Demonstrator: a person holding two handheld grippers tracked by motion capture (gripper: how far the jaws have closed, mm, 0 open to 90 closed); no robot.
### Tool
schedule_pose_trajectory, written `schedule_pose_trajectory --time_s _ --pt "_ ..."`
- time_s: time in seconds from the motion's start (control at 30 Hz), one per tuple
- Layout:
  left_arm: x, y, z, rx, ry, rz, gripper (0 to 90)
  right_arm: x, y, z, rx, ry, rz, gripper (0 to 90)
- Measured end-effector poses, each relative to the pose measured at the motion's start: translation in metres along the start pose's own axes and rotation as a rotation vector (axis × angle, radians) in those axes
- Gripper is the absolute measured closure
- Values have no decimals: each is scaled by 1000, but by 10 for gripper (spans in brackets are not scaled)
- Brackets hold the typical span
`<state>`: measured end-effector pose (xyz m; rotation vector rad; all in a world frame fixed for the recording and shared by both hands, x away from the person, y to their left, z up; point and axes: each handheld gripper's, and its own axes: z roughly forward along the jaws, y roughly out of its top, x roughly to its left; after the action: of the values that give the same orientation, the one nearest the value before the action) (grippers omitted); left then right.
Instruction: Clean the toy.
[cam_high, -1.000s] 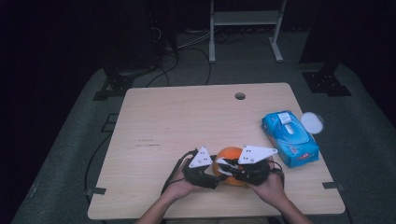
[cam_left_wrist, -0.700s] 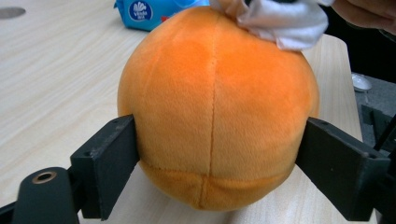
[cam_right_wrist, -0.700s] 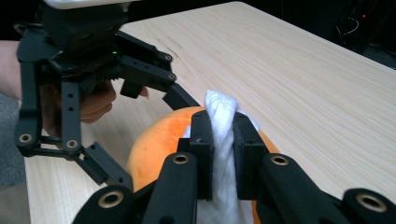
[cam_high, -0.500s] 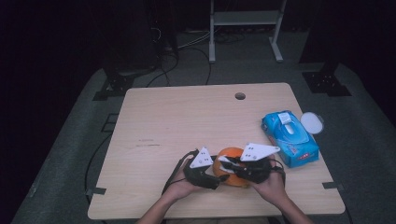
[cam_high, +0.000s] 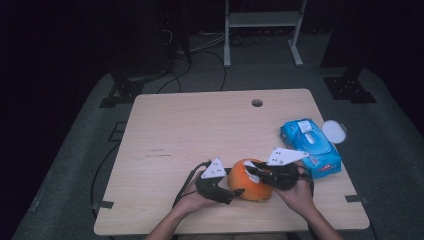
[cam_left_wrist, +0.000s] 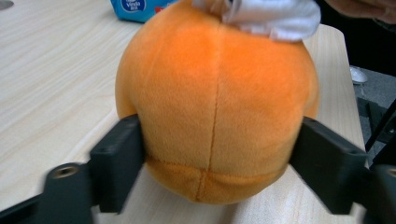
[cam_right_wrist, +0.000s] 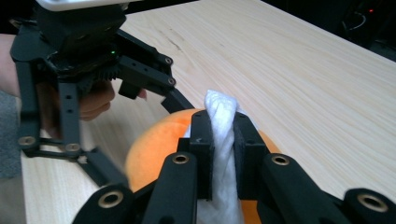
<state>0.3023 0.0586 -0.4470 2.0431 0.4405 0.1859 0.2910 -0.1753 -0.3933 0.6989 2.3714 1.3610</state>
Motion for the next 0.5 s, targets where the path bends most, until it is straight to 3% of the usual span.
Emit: schedule_pose_trajectory --time_s 0.07,0.2,0.3,0.37,0.5 --pt "-5 5 0 -6 15 23 284 7 4 2 -16 26 2 801" --pt "-16 12 1 4 34 109 288 29 8 14 -17 125 -9 801" --pt "-17 9 1 16 40 123 289 38 9 21 17 96 -66 801" --pt "-15 6 1 22 38 116 290 32 10 16 4 72 -51 801" --pt "-11 1 0 31 32 104 290 12 9 0 -4 -27 -41 801"
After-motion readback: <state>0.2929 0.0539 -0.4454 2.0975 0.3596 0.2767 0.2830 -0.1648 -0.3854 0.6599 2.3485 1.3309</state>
